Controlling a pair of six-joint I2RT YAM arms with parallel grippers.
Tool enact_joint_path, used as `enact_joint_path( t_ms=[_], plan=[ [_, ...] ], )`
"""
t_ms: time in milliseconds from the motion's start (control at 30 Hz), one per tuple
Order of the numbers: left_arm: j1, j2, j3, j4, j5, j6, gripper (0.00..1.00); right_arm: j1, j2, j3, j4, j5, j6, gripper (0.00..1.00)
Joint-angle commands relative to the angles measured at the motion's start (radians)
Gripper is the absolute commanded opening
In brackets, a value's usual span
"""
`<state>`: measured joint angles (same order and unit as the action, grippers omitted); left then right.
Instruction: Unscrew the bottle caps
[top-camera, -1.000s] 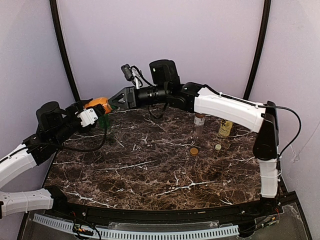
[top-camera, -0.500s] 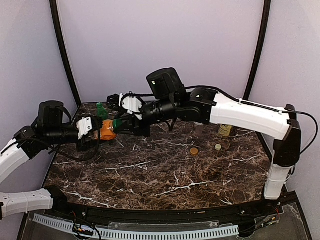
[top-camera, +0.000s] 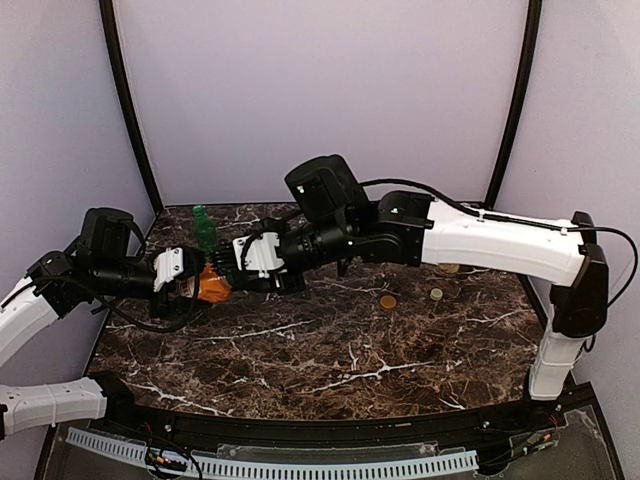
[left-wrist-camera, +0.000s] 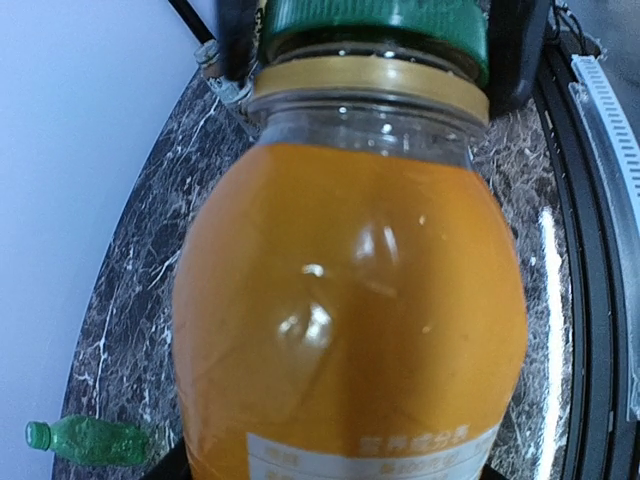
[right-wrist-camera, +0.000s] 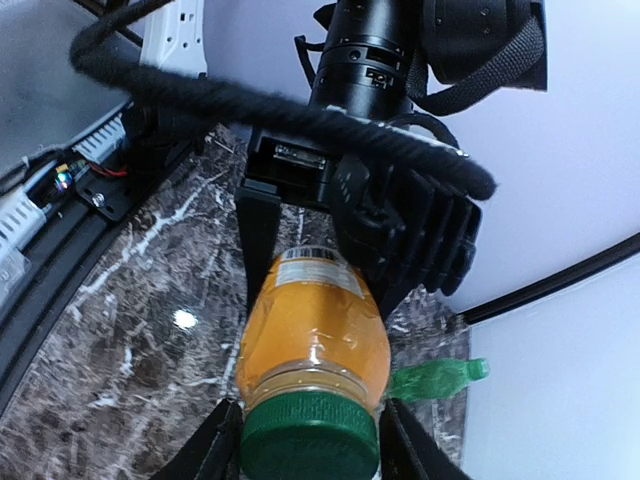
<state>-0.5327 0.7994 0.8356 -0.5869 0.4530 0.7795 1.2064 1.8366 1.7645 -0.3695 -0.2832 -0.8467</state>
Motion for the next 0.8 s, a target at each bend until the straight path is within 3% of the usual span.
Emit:
enact_joint_path(
  t_ms=[0, 67, 333, 533, 667, 767],
  plan=[
    [-0.016, -0.018, 0.031, 0.075, 0.139, -0.038, 0.04, 0.018, 0.003, -0.04, 0.106, 0.06, -0.039, 0.55],
    [-0.016, -0.02, 0.029, 0.075, 0.129, -0.033, 0.04, 0.017, -0.013, -0.059, 0.143, 0.071, -0.023, 0.66],
    [-0.015, -0.025, 0.015, 0.076, 0.078, -0.006, 0.03, 0.001, -0.11, -0.13, 0.278, 0.074, 0.133, 0.85],
    [-0.015, -0.031, -0.01, 0.155, 0.023, -0.035, 0.03, -0.076, -0.16, -0.137, 0.308, -0.046, 0.424, 0.96],
    [-0.015, -0.04, -0.048, 0.322, -0.11, -0.031, 0.04, -0.136, -0.149, -0.126, 0.278, -0.253, 0.638, 0.96],
    [-0.015, -0.038, -0.087, 0.427, -0.238, -0.006, 0.04, -0.142, -0.126, -0.096, 0.259, -0.261, 0.749, 0.97]
  ],
)
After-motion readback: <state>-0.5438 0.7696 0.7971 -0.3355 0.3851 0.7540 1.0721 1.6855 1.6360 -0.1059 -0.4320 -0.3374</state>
